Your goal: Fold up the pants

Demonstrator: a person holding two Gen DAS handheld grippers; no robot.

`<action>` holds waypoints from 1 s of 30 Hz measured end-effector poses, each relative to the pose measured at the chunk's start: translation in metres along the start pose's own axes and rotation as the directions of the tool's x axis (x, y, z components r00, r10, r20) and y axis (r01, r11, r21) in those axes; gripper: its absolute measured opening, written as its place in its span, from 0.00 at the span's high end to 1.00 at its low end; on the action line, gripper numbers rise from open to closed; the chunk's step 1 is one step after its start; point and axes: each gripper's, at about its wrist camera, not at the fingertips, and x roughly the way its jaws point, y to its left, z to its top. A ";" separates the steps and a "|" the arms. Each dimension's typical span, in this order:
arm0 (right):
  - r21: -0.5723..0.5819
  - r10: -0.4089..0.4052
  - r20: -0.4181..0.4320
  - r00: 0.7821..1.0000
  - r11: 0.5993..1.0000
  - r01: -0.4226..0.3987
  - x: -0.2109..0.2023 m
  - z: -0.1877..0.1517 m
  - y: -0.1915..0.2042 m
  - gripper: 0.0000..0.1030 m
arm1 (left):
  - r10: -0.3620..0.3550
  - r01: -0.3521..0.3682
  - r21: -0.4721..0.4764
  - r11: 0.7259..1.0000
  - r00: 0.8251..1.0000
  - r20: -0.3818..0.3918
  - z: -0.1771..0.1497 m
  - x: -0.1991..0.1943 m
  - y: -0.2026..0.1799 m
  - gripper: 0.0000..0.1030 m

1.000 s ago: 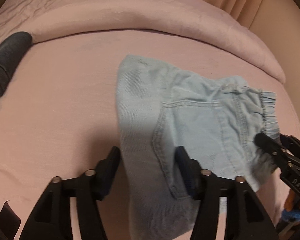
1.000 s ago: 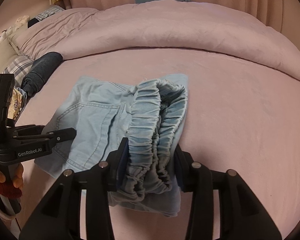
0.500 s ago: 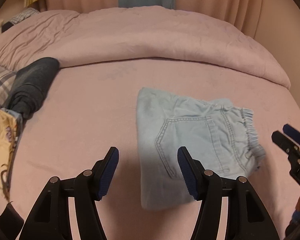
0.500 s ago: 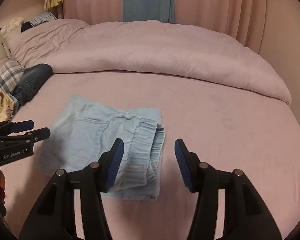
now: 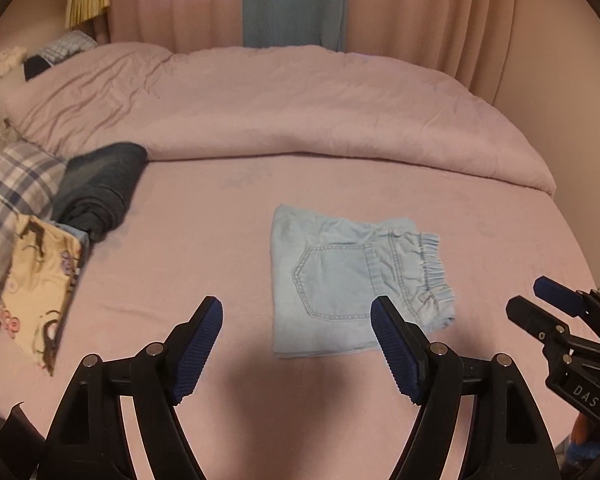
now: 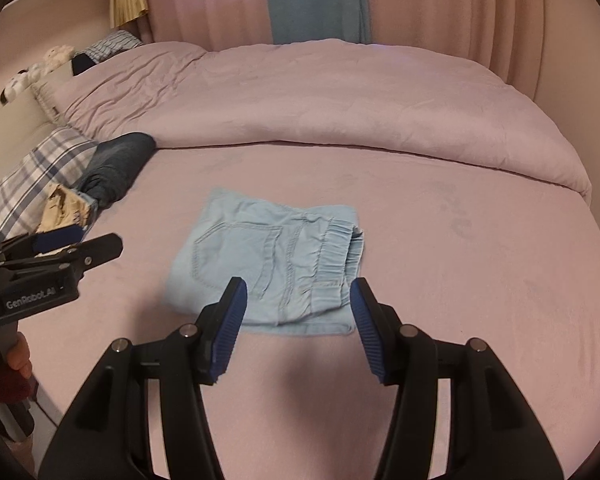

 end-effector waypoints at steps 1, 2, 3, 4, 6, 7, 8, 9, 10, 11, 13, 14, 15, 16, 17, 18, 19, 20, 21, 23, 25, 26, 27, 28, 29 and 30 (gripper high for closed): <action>-0.001 0.003 -0.005 1.000 1.000 -0.003 -0.004 0.000 0.001 0.47 | 0.008 -0.008 0.006 1.000 1.000 0.005 0.000 -0.006 -0.003 0.26; -0.001 0.003 -0.012 1.000 1.000 -0.003 -0.009 0.001 0.002 0.47 | 0.018 -0.018 0.013 1.000 1.000 0.010 0.000 -0.010 -0.005 0.26; -0.003 0.007 -0.013 1.000 1.000 -0.007 -0.016 0.001 0.003 0.47 | 0.024 -0.024 0.018 1.000 1.000 0.014 0.000 -0.014 -0.007 0.26; -0.003 0.009 -0.011 1.000 1.000 -0.009 -0.021 0.001 0.004 0.47 | 0.029 -0.029 0.023 0.999 0.999 0.018 0.000 -0.017 -0.009 0.26; -0.005 0.007 -0.007 1.000 1.000 -0.007 -0.030 0.001 0.005 0.47 | 0.036 -0.037 0.033 0.999 0.999 0.023 -0.001 -0.024 -0.013 0.26; -0.008 0.003 0.002 1.000 1.000 -0.003 -0.036 0.001 0.006 0.46 | 0.038 -0.039 0.038 0.999 0.999 0.022 -0.002 -0.027 -0.014 0.26; -0.009 0.002 0.006 1.000 1.000 -0.002 -0.040 0.001 0.006 0.46 | 0.040 -0.041 0.044 0.998 0.999 0.024 -0.002 -0.030 -0.016 0.26; -0.009 0.002 0.008 1.000 1.000 -0.002 -0.043 0.002 0.006 0.46 | 0.042 -0.043 0.049 0.998 0.999 0.026 -0.002 -0.032 -0.018 0.26; -0.010 0.001 0.012 1.000 1.000 -0.001 -0.047 0.003 0.006 0.46 | 0.046 -0.047 0.054 0.997 0.999 0.027 -0.002 -0.034 -0.019 0.26; -0.011 -0.002 0.017 1.000 1.000 0.002 -0.050 0.003 0.006 0.46 | 0.048 -0.050 0.060 0.997 0.998 0.029 -0.003 -0.037 -0.021 0.26; -0.016 -0.007 0.025 1.000 1.000 0.008 -0.056 0.004 0.007 0.46 | 0.051 -0.054 0.065 0.996 0.998 0.037 -0.003 -0.042 -0.024 0.26; -0.017 -0.009 0.030 1.000 1.000 0.010 -0.059 0.004 0.008 0.46 | 0.053 -0.056 0.069 0.996 0.998 0.042 -0.003 -0.044 -0.025 0.26; -0.018 -0.010 0.036 0.999 1.000 0.011 -0.062 0.004 0.008 0.46 | 0.055 -0.059 0.071 0.996 0.997 0.047 -0.003 -0.047 -0.027 0.26; -0.019 -0.010 0.040 0.999 1.000 0.011 -0.063 0.005 0.008 0.46 | 0.058 -0.062 0.073 0.995 0.997 0.051 -0.004 -0.049 -0.028 0.26; -0.018 -0.011 0.045 0.999 1.000 0.012 -0.065 0.005 0.008 0.46 | 0.063 -0.067 0.075 0.995 0.996 0.055 -0.003 -0.051 -0.029 0.26; -0.017 -0.010 0.047 0.999 1.000 0.011 -0.067 0.005 0.007 0.46 | 0.064 -0.068 0.076 0.995 0.996 0.057 -0.003 -0.052 -0.030 0.26; -0.016 -0.008 0.051 0.999 1.000 0.009 -0.068 0.005 0.007 0.46 | 0.063 -0.068 0.077 0.995 0.996 0.058 -0.004 -0.054 -0.031 0.26; -0.016 -0.008 0.053 0.999 1.000 0.009 -0.070 0.004 0.008 0.46 | 0.065 -0.070 0.080 0.994 0.996 0.061 -0.004 -0.055 -0.032 0.26; -0.016 -0.009 0.056 0.998 1.000 0.010 -0.071 0.004 0.008 0.46 | 0.068 -0.073 0.080 0.994 0.996 0.063 -0.004 -0.057 -0.034 0.26; -0.017 -0.006 0.060 0.998 1.000 0.007 -0.073 0.004 0.007 0.46 | 0.073 -0.079 0.085 0.993 0.995 0.072 -0.004 -0.059 -0.035 0.26; -0.017 -0.008 0.065 0.998 1.000 0.009 -0.075 0.004 0.008 0.46 | 0.073 -0.079 0.084 0.993 0.995 0.074 -0.004 -0.061 -0.036 0.26; -0.016 -0.005 0.067 0.998 1.000 0.006 -0.076 0.004 0.008 0.46 | 0.073 -0.080 0.085 0.993 0.994 0.076 -0.004 -0.062 -0.037 0.26; -0.017 -0.005 0.070 0.998 1.000 0.006 -0.078 0.004 0.008 0.46 | 0.077 -0.084 0.085 0.993 0.994 0.079 -0.004 -0.063 -0.038 0.26; -0.019 -0.006 0.073 0.997 1.000 0.007 -0.079 0.004 0.008 0.46 | 0.079 -0.086 0.086 0.993 0.993 0.082 -0.004 -0.064 -0.038 0.26; -0.019 -0.008 0.077 0.997 1.000 0.009 -0.080 0.004 0.008 0.46 | 0.077 -0.085 0.086 0.993 0.993 0.085 -0.004 -0.064 -0.038 0.25; -0.020 -0.007 0.079 0.997 1.000 0.008 -0.082 0.004 0.008 0.46 | 0.078 -0.085 0.086 0.993 0.993 0.086 -0.004 -0.065 -0.039 0.25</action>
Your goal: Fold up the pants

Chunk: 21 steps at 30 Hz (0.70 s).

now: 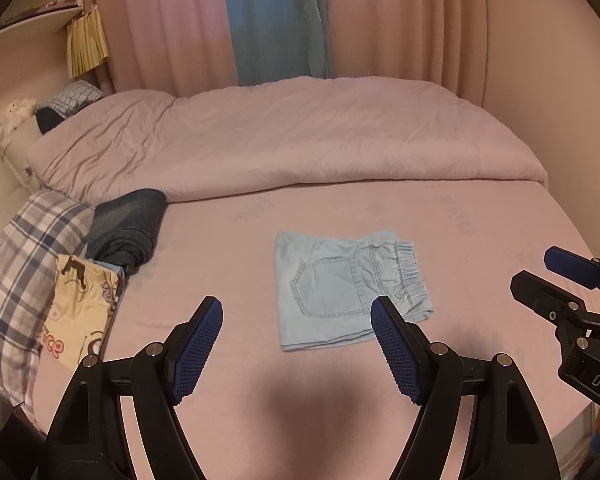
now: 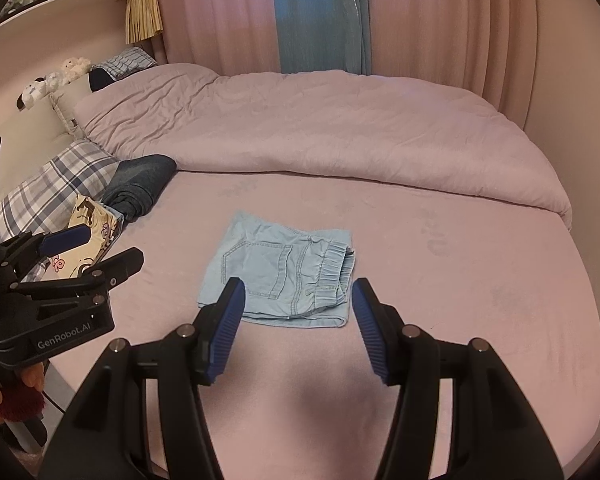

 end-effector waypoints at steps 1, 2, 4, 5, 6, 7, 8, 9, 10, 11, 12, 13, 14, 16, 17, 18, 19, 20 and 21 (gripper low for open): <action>0.000 0.001 0.002 1.000 1.000 -0.001 0.000 0.000 0.000 0.46 | 0.000 0.000 0.001 1.000 1.000 0.002 0.000 0.000 0.000 0.25; 0.002 0.001 0.004 1.000 1.000 -0.001 -0.001 0.000 0.000 0.46 | 0.000 0.000 0.004 1.000 1.000 0.003 0.000 0.000 0.000 0.25; 0.003 0.001 0.005 1.000 1.000 -0.001 -0.001 -0.001 0.000 0.46 | 0.005 -0.005 0.004 1.000 1.000 0.002 0.000 -0.001 -0.001 0.25; 0.004 0.002 0.004 1.000 1.000 -0.002 -0.001 -0.001 0.000 0.46 | 0.006 -0.006 0.003 1.000 1.000 0.002 0.000 -0.002 -0.003 0.25; 0.005 0.001 0.004 1.000 1.000 -0.001 -0.001 -0.001 0.000 0.46 | 0.007 -0.007 0.003 1.000 1.000 0.002 0.000 -0.002 -0.003 0.25; 0.006 0.001 0.004 1.000 1.000 -0.001 -0.001 -0.001 0.000 0.46 | 0.009 -0.009 0.001 1.000 1.000 0.003 -0.001 -0.002 -0.003 0.25; 0.006 0.001 0.005 1.000 1.000 -0.001 -0.001 -0.002 -0.001 0.46 | 0.009 -0.009 0.002 1.000 1.000 0.003 0.000 -0.002 -0.004 0.25; 0.006 0.000 0.005 1.000 1.000 0.000 -0.002 -0.001 0.000 0.46 | 0.011 -0.011 0.001 1.000 1.000 0.003 -0.001 -0.003 -0.006 0.25; 0.006 0.000 0.007 1.000 1.000 0.000 -0.002 -0.002 0.000 0.46 | 0.012 -0.012 0.001 1.000 1.000 0.004 -0.001 -0.003 -0.006 0.25; 0.006 0.000 0.008 1.000 1.000 0.000 -0.003 -0.002 0.000 0.46 | 0.013 -0.013 0.002 1.000 1.000 0.004 0.000 -0.003 -0.006 0.25; 0.007 -0.001 0.010 1.000 1.000 0.001 -0.004 -0.002 0.000 0.46 | 0.012 -0.012 0.002 1.000 1.000 0.004 0.000 -0.003 -0.006 0.25; 0.007 -0.001 0.011 1.000 1.000 0.001 -0.004 -0.002 0.000 0.46 | 0.012 -0.012 0.002 1.000 1.000 0.004 0.000 -0.004 -0.006 0.25; 0.007 -0.002 0.011 1.000 1.000 0.002 -0.004 -0.002 0.000 0.46 | 0.014 -0.014 0.003 1.000 1.000 0.005 0.000 -0.004 -0.006 0.25; 0.007 0.000 0.010 1.000 1.000 0.000 -0.004 -0.002 0.000 0.46 | 0.013 -0.013 0.004 1.000 1.000 0.006 0.000 -0.004 -0.006 0.25; 0.008 0.000 0.009 1.000 1.000 0.000 -0.004 -0.002 0.000 0.46 | 0.013 -0.013 0.004 1.000 1.000 0.007 0.001 -0.004 -0.006 0.25; 0.007 0.000 0.009 1.000 1.000 0.000 -0.004 -0.002 0.000 0.46 | 0.012 -0.012 0.005 1.000 1.000 0.006 0.001 -0.003 -0.006 0.25; 0.007 0.001 0.009 1.000 1.000 -0.001 -0.004 -0.002 0.000 0.46 | 0.014 -0.014 0.003 1.000 1.000 0.005 0.000 -0.004 -0.006 0.25; 0.007 0.000 0.009 1.000 1.000 0.000 -0.004 -0.002 0.000 0.46 | 0.012 -0.012 0.004 1.000 1.000 0.006 0.001 -0.004 -0.006 0.25; 0.008 0.000 0.010 1.000 1.000 0.000 -0.004 -0.002 -0.001 0.45 | 0.013 -0.013 0.005 1.000 1.000 0.005 0.001 -0.003 -0.006 0.25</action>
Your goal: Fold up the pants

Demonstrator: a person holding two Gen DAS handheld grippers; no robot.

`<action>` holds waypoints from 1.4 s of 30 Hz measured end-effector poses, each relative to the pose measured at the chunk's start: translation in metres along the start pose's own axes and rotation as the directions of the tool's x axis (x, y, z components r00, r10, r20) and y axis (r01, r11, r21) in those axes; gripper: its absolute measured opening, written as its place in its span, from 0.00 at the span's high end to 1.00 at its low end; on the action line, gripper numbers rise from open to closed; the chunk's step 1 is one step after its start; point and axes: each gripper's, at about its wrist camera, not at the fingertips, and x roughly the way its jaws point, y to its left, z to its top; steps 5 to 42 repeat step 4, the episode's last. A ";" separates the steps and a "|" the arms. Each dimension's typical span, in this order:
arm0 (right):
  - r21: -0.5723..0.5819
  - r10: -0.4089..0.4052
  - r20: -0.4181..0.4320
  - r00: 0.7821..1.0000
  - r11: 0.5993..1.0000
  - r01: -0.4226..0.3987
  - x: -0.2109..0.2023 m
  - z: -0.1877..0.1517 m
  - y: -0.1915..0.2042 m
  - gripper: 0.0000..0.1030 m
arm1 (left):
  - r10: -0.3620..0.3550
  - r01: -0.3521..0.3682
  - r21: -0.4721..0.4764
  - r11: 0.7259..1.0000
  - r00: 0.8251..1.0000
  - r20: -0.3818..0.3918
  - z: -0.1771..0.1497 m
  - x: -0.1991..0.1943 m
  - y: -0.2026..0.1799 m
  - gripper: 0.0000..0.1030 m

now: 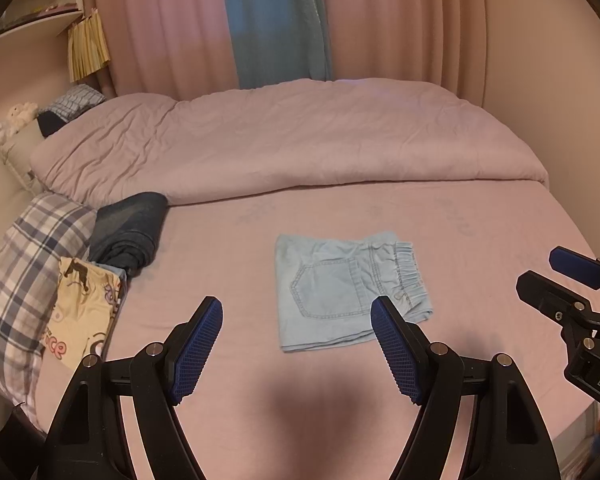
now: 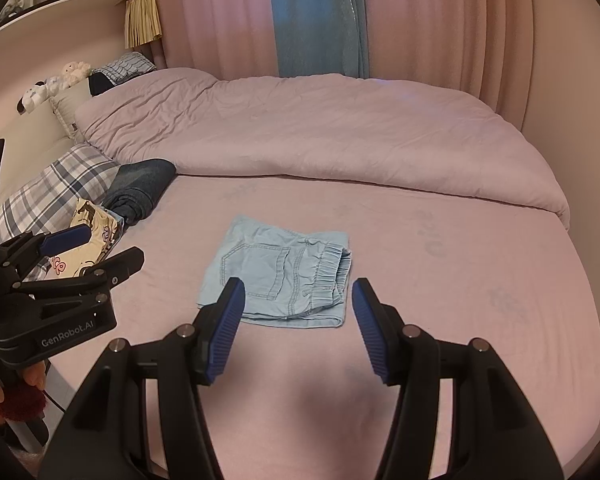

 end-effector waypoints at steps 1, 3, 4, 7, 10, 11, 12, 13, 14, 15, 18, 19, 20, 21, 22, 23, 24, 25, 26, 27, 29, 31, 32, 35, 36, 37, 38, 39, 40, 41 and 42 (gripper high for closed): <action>0.001 0.000 0.001 1.000 1.000 0.000 -0.001 0.000 -0.001 0.45 | 0.000 0.000 -0.001 1.000 1.000 -0.001 0.000 0.000 0.000 0.25; 0.001 0.001 0.002 1.000 1.000 -0.001 -0.002 0.000 -0.003 0.45 | -0.003 0.003 -0.003 1.000 1.000 -0.003 0.001 0.001 0.000 0.25; 0.001 0.001 0.002 1.000 1.000 -0.001 -0.002 0.000 -0.003 0.45 | -0.005 0.005 -0.003 1.000 1.000 -0.006 0.001 0.001 0.000 0.25; 0.001 0.001 0.002 1.000 1.000 -0.001 -0.002 0.000 -0.003 0.45 | -0.005 0.005 -0.003 1.000 1.000 -0.006 0.001 0.001 0.000 0.25; 0.001 0.001 0.002 1.000 1.000 -0.001 -0.002 0.000 -0.003 0.45 | -0.005 0.005 -0.003 1.000 1.000 -0.006 0.001 0.001 0.000 0.25; 0.001 0.001 0.002 1.000 1.000 -0.001 -0.002 0.000 -0.003 0.45 | -0.005 0.005 -0.003 1.000 1.000 -0.006 0.001 0.001 0.000 0.25; 0.001 0.001 0.002 1.000 1.000 -0.001 -0.002 0.000 -0.003 0.45 | -0.005 0.005 -0.003 1.000 1.000 -0.006 0.001 0.001 0.000 0.25; 0.001 0.001 0.002 1.000 1.000 -0.001 -0.002 0.000 -0.003 0.45 | -0.005 0.005 -0.003 1.000 1.000 -0.006 0.001 0.001 0.000 0.25; 0.001 0.001 0.002 1.000 1.000 -0.001 -0.002 0.000 -0.003 0.45 | -0.005 0.005 -0.003 1.000 1.000 -0.006 0.001 0.001 0.000 0.25; 0.001 0.001 0.002 1.000 1.000 -0.001 -0.002 0.000 -0.003 0.45 | -0.005 0.005 -0.003 1.000 1.000 -0.006 0.001 0.001 0.000 0.25; 0.001 0.001 0.002 1.000 1.000 -0.001 -0.002 0.000 -0.003 0.45 | -0.005 0.005 -0.003 1.000 1.000 -0.006 0.001 0.001 0.000 0.25; 0.001 0.001 0.002 1.000 1.000 -0.001 -0.002 0.000 -0.003 0.45 | -0.005 0.005 -0.003 1.000 1.000 -0.006 0.001 0.001 0.000 0.25; 0.001 0.001 0.002 1.000 1.000 -0.001 -0.002 0.000 -0.003 0.45 | -0.005 0.005 -0.003 1.000 1.000 -0.006 0.001 0.001 0.000 0.25; 0.001 0.001 0.002 1.000 1.000 -0.001 -0.002 0.000 -0.003 0.45 | -0.005 0.005 -0.003 1.000 1.000 -0.006 0.001 0.001 0.000 0.25; 0.001 0.001 0.002 1.000 1.000 -0.001 -0.002 0.000 -0.003 0.45 | -0.005 0.005 -0.003 1.000 1.000 -0.006 0.001 0.001 0.000 0.25; 0.001 0.001 0.002 1.000 1.000 -0.001 -0.002 0.000 -0.003 0.45 | -0.005 0.005 -0.003 1.000 1.000 -0.006 0.001 0.001 0.000 0.25; 0.001 0.001 0.002 1.000 1.000 -0.001 -0.002 0.000 -0.003 0.45 | -0.005 0.005 -0.003 1.000 1.000 -0.006 0.001 0.001 0.000 0.25; 0.001 0.001 0.002 1.000 1.000 -0.001 -0.002 0.000 -0.003 0.45 | -0.005 0.005 -0.003 1.000 1.000 -0.006 0.001 0.001 0.000 0.25; 0.001 0.001 0.002 1.000 1.000 -0.001 -0.002 0.000 -0.003 0.45 | -0.005 0.005 -0.003 1.000 1.000 -0.006 0.001 0.001 0.000 0.25; 0.001 0.001 0.002 1.000 1.000 -0.001 -0.002 0.000 -0.003 0.45 | -0.005 0.005 -0.003 1.000 1.000 -0.006 0.001 0.001 0.000 0.25; 0.001 0.001 0.002 1.000 1.000 -0.001 -0.002 0.000 -0.003 0.45 | -0.005 0.005 -0.003 1.000 1.000 -0.006 0.001 0.001 0.000 0.25; 0.001 0.001 0.002 1.000 1.000 -0.001 -0.002 0.000 -0.003 0.45 | -0.005 0.005 -0.003 1.000 1.000 -0.006 0.001 0.001 0.000 0.25; 0.001 0.001 0.002 1.000 1.000 -0.001 -0.002 0.000 -0.003 0.45 | -0.005 0.005 -0.003 1.000 1.000 -0.006 0.001 0.001 0.000 0.25; 0.001 0.001 0.002 1.000 1.000 -0.001 -0.002 0.000 -0.003 0.45 | -0.005 0.005 -0.003 1.000 1.000 -0.006 0.001 0.001 0.000 0.25; 0.001 0.001 0.002 1.000 1.000 -0.001 -0.002 0.000 -0.003 0.45 | -0.005 0.005 -0.003 1.000 1.000 -0.006 0.001 0.001 0.000 0.25; 0.001 0.001 0.002 1.000 1.000 -0.001 -0.002 0.000 -0.003 0.45 | -0.005 0.005 -0.003 1.000 1.000 -0.006 0.001 0.001 0.000 0.25; 0.001 0.001 0.002 1.000 1.000 -0.001 -0.002 0.000 -0.003 0.45 | -0.005 0.005 -0.003 1.000 1.000 -0.006 0.001 0.001 0.000 0.25; 0.001 0.001 0.002 1.000 1.000 -0.001 -0.002 0.000 -0.003 0.45 | -0.005 0.005 -0.003 1.000 1.000 -0.006 0.001 0.001 0.000 0.25; 0.001 0.001 0.002 1.000 1.000 -0.001 -0.002 0.000 -0.003 0.45 | -0.005 0.005 -0.003 1.000 1.000 -0.006 0.001 0.001 0.000 0.25; 0.001 0.001 0.002 1.000 1.000 -0.001 -0.002 0.000 -0.003 0.45 | -0.005 0.005 -0.003 1.000 1.000 -0.006 0.001 0.001 0.000 0.25; 0.001 0.001 0.002 1.000 1.000 -0.001 -0.002 0.000 -0.003 0.45 | -0.005 0.005 -0.003 1.000 1.000 -0.006 0.001 0.001 0.000 0.25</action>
